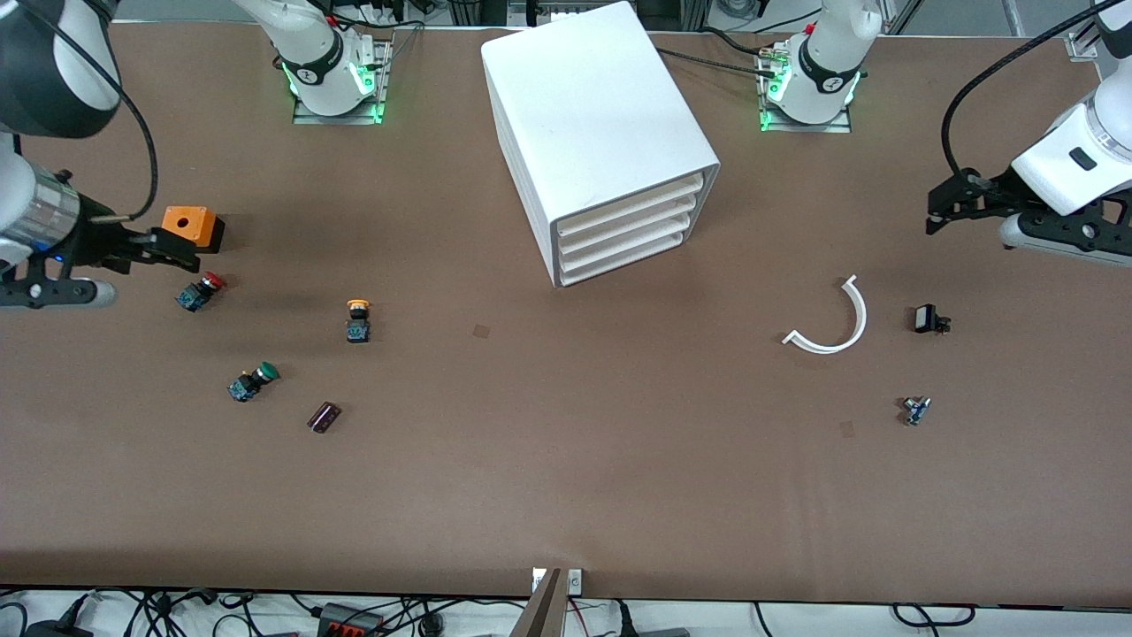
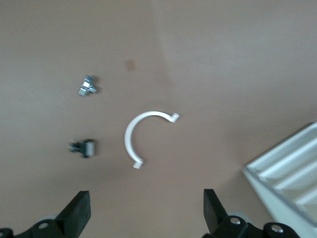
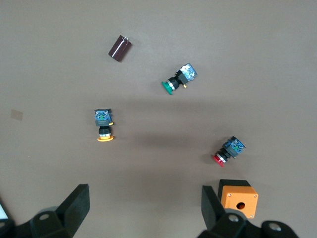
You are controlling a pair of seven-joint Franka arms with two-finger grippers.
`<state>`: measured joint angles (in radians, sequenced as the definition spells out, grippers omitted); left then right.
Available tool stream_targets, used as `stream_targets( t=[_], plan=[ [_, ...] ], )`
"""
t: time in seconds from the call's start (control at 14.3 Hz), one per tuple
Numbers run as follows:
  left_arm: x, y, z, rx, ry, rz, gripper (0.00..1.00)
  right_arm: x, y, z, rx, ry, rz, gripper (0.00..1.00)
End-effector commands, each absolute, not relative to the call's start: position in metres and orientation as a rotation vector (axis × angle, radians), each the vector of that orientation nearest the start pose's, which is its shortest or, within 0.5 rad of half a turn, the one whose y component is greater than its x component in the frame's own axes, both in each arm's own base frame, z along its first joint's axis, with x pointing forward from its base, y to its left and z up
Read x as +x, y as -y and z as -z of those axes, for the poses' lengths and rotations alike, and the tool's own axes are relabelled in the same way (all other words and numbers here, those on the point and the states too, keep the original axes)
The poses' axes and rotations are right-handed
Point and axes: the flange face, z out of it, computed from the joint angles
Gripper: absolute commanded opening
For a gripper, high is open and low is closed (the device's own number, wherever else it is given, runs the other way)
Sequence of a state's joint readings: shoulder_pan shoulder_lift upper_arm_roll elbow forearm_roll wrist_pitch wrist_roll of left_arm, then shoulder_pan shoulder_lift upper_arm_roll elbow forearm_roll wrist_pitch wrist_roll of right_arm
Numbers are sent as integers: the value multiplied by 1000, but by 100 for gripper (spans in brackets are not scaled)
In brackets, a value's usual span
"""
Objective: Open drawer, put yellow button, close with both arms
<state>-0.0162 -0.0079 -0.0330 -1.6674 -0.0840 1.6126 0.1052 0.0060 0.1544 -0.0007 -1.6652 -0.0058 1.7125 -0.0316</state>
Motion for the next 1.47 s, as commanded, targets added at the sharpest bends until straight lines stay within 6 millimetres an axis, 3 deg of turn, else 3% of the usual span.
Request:
stream_targets(
  t=[0.0,0.14,0.21,0.35,0.63,0.84,1.05,1.26,1.4],
  plan=[
    [547,54,-575,-3321,-200,-236,100,611,-17,-470,-3135,100,-217,100],
    [551,74,-547,-3359,-257,-411,100,620,-33,-442,-3132,135,-241,100],
    [548,82,-541,-3384,-283,-481,100,625,-43,-424,-3132,142,-262,100],
    [554,107,-509,-3469,-325,-665,100,632,-67,-383,-3137,140,-301,100],
    [576,151,-414,-3725,-683,-1007,100,639,-87,-312,-3131,184,-386,100],
    [571,204,-357,-3762,-917,-1170,100,638,-109,-271,-3126,234,-419,100],
    [568,217,-312,-3802,-1145,-1166,99,637,-125,-236,-3118,264,-439,100],
    [540,222,-276,-3953,-1261,-1207,75,632,-143,-203,-3106,291,-459,100],
    [528,223,-262,-3962,-1296,-1234,67,631,-143,-197,-3105,289,-473,100]
  ],
)
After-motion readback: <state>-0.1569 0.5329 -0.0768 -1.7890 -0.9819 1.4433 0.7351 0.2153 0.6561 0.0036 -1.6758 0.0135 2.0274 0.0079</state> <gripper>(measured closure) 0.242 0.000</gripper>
